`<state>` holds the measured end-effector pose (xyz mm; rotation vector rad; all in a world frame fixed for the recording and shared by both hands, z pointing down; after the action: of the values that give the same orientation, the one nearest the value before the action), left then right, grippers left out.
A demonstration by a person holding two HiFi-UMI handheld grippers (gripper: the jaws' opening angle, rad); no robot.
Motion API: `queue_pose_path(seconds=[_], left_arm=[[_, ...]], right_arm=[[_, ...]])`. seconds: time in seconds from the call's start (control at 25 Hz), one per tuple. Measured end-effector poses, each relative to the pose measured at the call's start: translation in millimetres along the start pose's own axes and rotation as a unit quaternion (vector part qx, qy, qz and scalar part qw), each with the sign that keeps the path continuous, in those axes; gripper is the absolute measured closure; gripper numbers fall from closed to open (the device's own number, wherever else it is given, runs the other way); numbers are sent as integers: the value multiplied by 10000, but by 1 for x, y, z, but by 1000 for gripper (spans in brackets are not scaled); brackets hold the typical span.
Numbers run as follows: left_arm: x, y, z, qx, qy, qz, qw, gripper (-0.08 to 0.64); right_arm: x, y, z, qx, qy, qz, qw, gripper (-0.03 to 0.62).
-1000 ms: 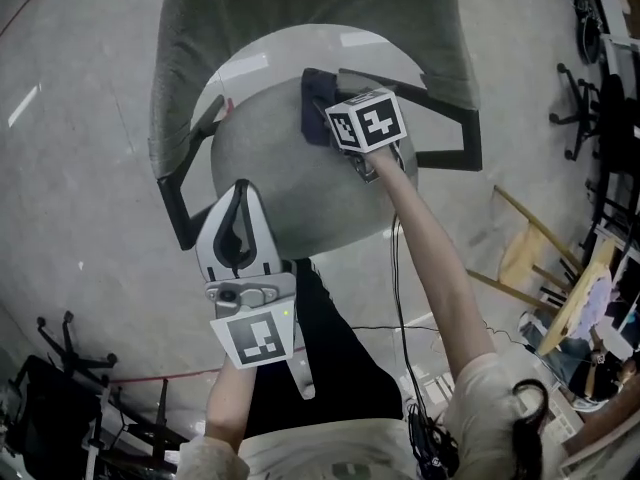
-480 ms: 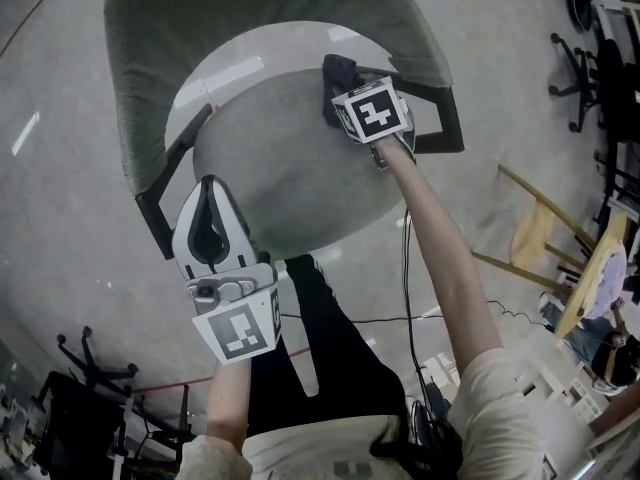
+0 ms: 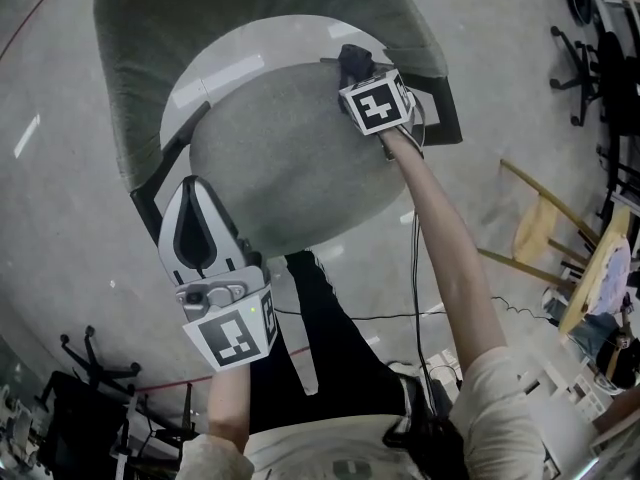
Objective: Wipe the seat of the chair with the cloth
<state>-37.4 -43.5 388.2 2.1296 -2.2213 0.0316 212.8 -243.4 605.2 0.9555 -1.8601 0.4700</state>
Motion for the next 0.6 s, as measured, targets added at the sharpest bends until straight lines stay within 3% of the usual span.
queue_pose_path(seconds=[0.4,0.6], left_arm=[[-12,16,3,58,10,248,9997,545],[-26,25,9,91,-40,399,9992,545]], right_arm=[[-7,-4,-1,317,267,-191,9990,537],[-52,13,28,425,-551,-20,9976,537]])
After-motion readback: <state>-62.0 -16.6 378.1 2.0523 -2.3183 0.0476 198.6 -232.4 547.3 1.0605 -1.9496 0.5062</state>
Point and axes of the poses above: the fingertips, and each gripper's own axes: x forward along the fingers, y to its left, z out of its top, the point moved 7 cm from there along -x, backward along the fingers, and after that the axes turned 5 degrees about -y, right-handed, at the moved point
